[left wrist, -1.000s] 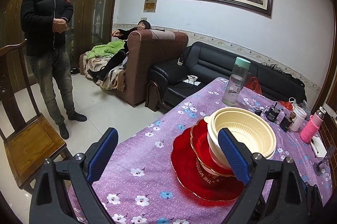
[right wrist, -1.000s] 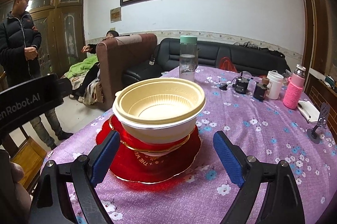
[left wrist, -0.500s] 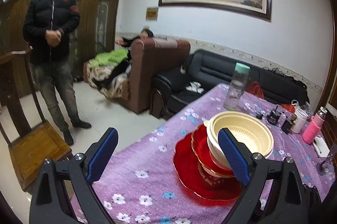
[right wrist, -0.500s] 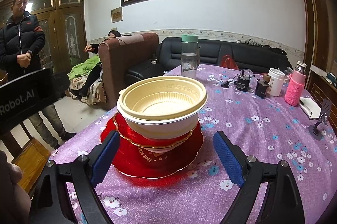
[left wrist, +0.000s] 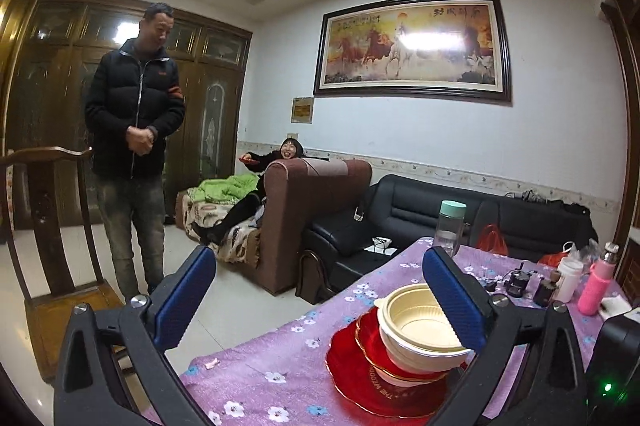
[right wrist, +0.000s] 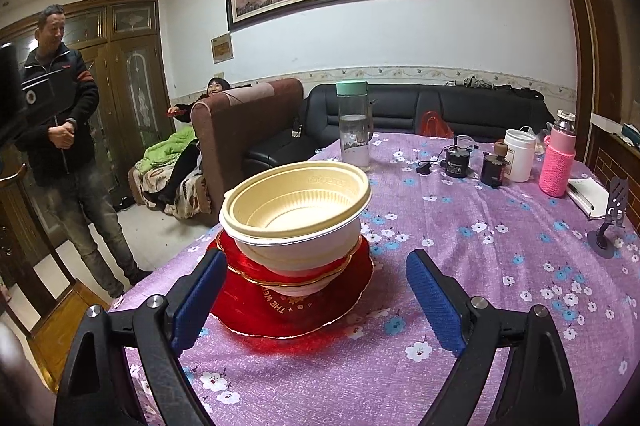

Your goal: Organize plates and bowls

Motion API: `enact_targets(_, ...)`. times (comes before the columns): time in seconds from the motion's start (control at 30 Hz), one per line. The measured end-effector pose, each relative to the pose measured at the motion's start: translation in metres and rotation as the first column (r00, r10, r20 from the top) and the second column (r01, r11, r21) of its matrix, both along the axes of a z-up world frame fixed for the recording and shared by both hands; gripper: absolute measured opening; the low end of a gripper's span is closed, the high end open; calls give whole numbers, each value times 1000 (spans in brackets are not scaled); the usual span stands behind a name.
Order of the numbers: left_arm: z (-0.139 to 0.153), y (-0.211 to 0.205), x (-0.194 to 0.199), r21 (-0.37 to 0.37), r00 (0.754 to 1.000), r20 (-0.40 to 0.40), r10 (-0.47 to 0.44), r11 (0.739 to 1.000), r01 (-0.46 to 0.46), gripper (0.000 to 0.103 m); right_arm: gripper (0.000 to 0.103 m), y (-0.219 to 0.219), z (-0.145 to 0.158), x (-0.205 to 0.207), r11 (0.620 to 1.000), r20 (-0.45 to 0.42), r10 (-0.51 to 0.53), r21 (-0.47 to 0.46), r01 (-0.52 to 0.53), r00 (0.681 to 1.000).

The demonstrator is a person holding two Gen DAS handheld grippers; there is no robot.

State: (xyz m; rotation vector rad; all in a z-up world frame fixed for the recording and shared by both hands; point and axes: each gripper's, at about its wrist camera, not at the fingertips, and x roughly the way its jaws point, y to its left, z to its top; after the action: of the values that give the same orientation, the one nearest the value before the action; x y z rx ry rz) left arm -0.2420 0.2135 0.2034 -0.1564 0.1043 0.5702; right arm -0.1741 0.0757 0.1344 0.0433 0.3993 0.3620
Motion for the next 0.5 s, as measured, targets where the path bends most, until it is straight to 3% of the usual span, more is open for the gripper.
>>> enact_targets(0.23, 2, 4, 16, -92, 984, -96, -147, 986, 138, 103, 95, 0, 3, -9, 1000, 40, 23, -21, -22, 999)
enact_targets(0.37, -4, 10, 25, -129, 979, -167, -119, 987, 98, 103, 95, 4, 2, -8, 999, 36, 40, -33, -39, 999)
enact_targets(0.5, -12, 16, 32, -113, 972, -231, -43, 993, 18, 103, 95, 12, 1, -5, 997, 26, 57, -62, -55, 998)
